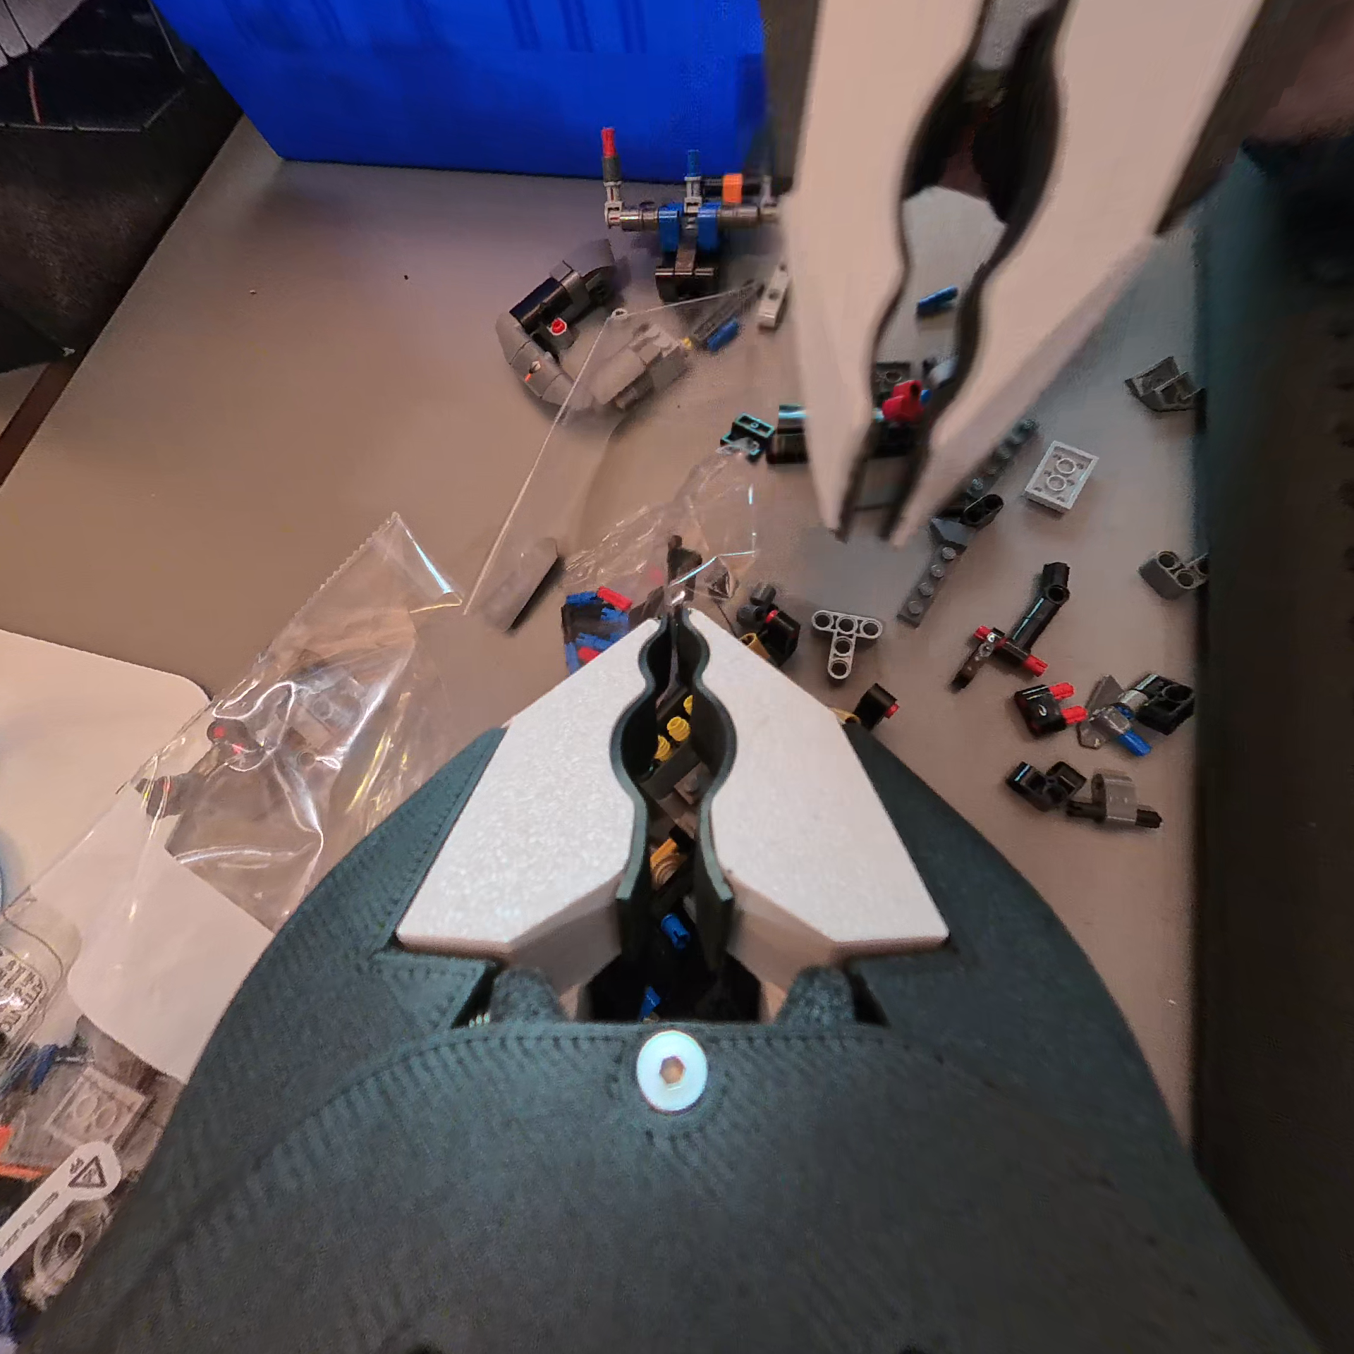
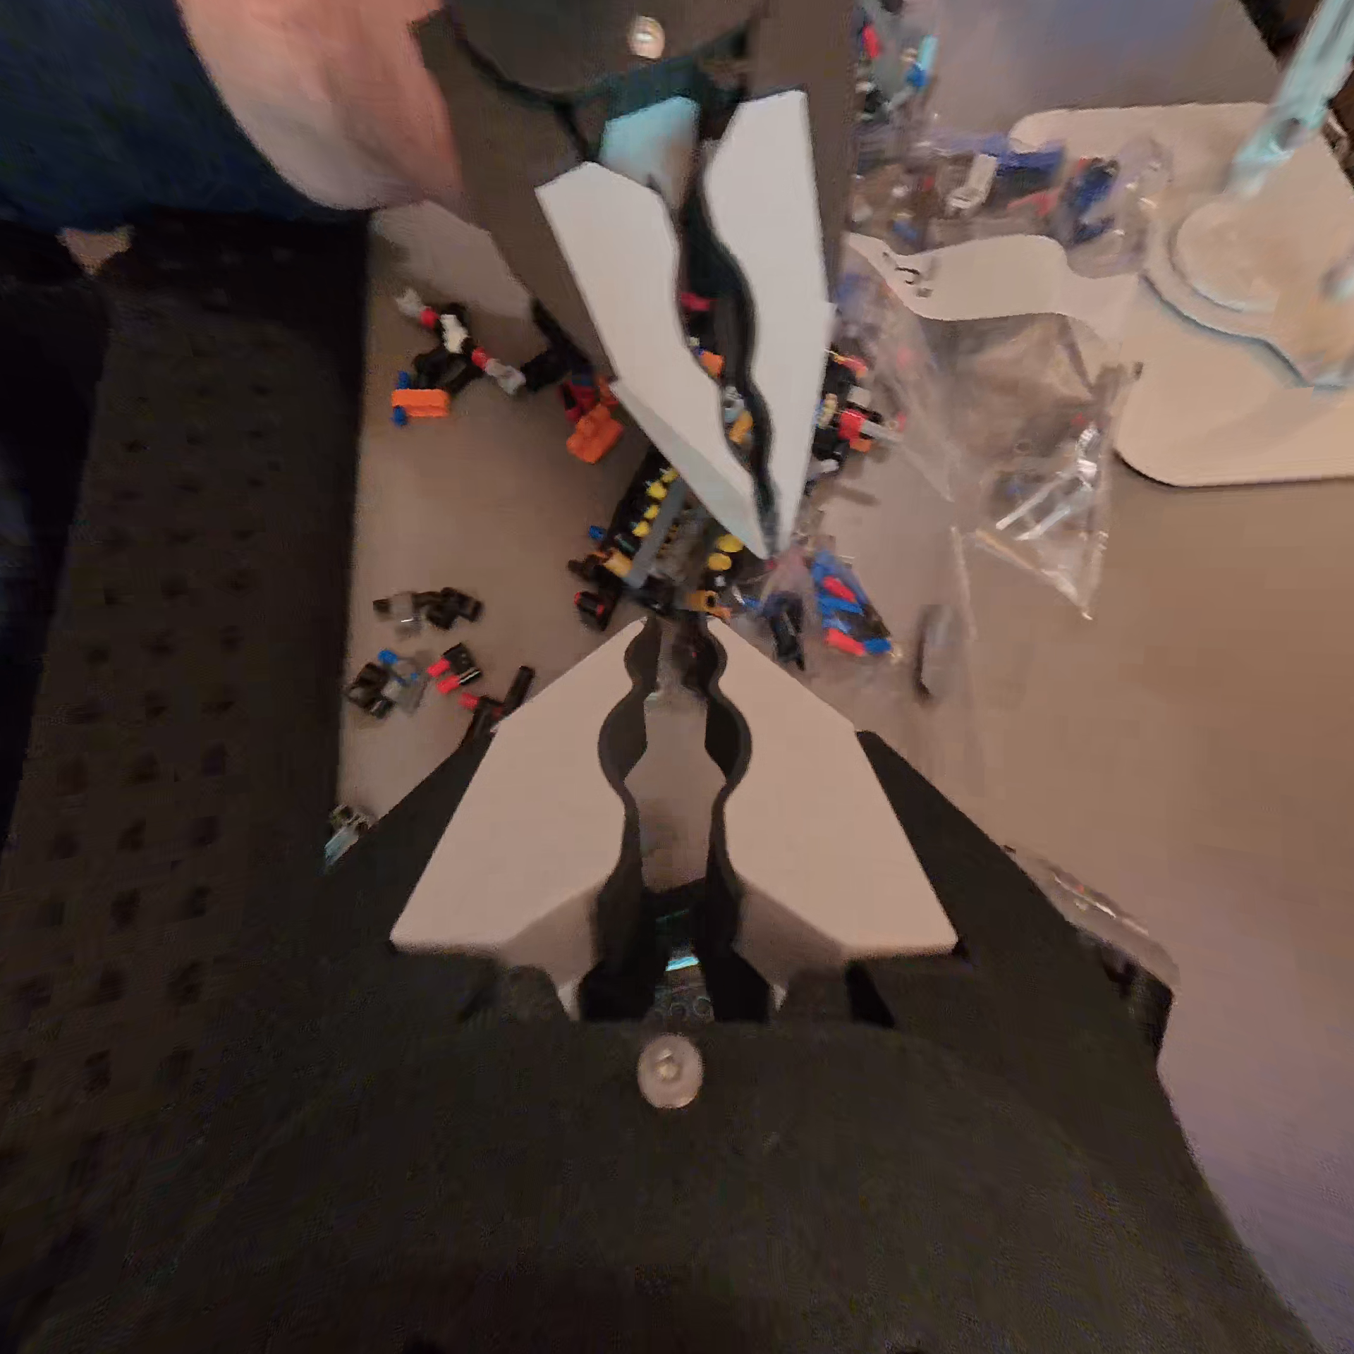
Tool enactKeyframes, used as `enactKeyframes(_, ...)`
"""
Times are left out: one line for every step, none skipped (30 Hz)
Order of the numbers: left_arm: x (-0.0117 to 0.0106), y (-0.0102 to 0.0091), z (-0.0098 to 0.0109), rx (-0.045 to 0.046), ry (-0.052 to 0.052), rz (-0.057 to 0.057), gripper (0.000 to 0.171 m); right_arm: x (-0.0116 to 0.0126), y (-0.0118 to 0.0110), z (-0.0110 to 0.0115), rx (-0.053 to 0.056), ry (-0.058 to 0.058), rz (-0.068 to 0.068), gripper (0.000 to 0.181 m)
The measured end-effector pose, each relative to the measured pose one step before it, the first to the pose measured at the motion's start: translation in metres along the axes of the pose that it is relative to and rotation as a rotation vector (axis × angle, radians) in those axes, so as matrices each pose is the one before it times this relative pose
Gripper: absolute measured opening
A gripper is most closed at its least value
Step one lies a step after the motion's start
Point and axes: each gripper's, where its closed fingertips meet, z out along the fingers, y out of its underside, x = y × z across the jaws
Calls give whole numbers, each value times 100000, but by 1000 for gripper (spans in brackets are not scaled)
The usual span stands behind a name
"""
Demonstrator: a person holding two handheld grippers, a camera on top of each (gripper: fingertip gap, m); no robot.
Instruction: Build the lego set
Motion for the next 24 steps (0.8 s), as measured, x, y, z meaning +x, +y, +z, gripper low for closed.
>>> enactKeyframes(16,29,22,-88,129,-42,0,-1042,-200,178,148,-3736,-3831,5)
enactKeyframes(2,20,37,-113,80,-40,0,-1196,-218,366,-405,-4709,-3738,7)
enactKeyframes(-3,17,18,-58,21,-2,0,-1293,-204,542,-538,-5522,-3392,7)
enactKeyframes(5,18,32,-53,44,-35,0,-1054,-49,750,-1356,-4787,-2307,11)
enactKeyframes(-8,23,15,-100,-22,-22,0,-642,251,883,-3279,-3033,-1048,15)
enactKeyframes(-9,21,18,-90,34,-35,0,-502,380,924,-4124,-2581,-979,19)
enactKeyframes(-2,8,14,-47,72,-68,0,-547,249,894,-3250,-2784,-1415,21)
enactKeyframes(-8,8,8,-5,-14,-35,0,-406,72,809,-2075,-2089,-1167,21)
enactKeyframes(-2,8,10,-51,-27,7,0,-296,-40,713,-1579,-1682,-695,21)
enactKeyframes(-5,-1,5,-40,-30,35,0,-209,-14,612,-1625,-1332,-535,21)
enactKeyframes(-3,6,-7,3,-4,15,0,-115,83,489,-1807,-727,-463,21)
enactKeyframes(0,10,5,-15,-4,13,0,-72,145,386,-1706,-471,-303,21)
enactKeyframes(6,1,0,-7,38,-13,0,-103,82,270,-891,-758,102,21)
enactKeyframes(7,1,18,-45,36,24,0,-119,-68,112,204,-1040,518,21)
enactKeyframes(6,25,10,-117,-12,90,0,-4,14,29,-226,-215,357,20)
enactKeyframes(4,1,2,-51,-18,64,0,82,81,-38,-353,517,62,13)
enactKeyframes(11,-2,-1,17,25,28,0,166,203,-60,-842,1175,-159,9)
enactKeyframes(2,-6,-13,33,-23,25,0,122,73,-121,123,722,122,8)
enactKeyframes(3,-14,-5,47,-27,31,0,77,-5,-144,566,235,435,5)
enactKeyframes(-5,-11,-21,16,-68,19,0,95,23,-134,334,311,547,6)
enactKeyframes(-5,-1,-4,52,-26,1,0,148,63,-131,14,633,648,7)
enactKeyframes(7,-6,-13,34,-3,-7,0,3,-3,-109,236,-79,359,11)
enactKeyframes(1,-8,-8,3,-25,56,0,-222,-207,-67,1188,-1088,-446,14)
enactKeyframes(9,0,2,-47,12,59,0,-385,-338,-4,1490,-1656,-1246,16)
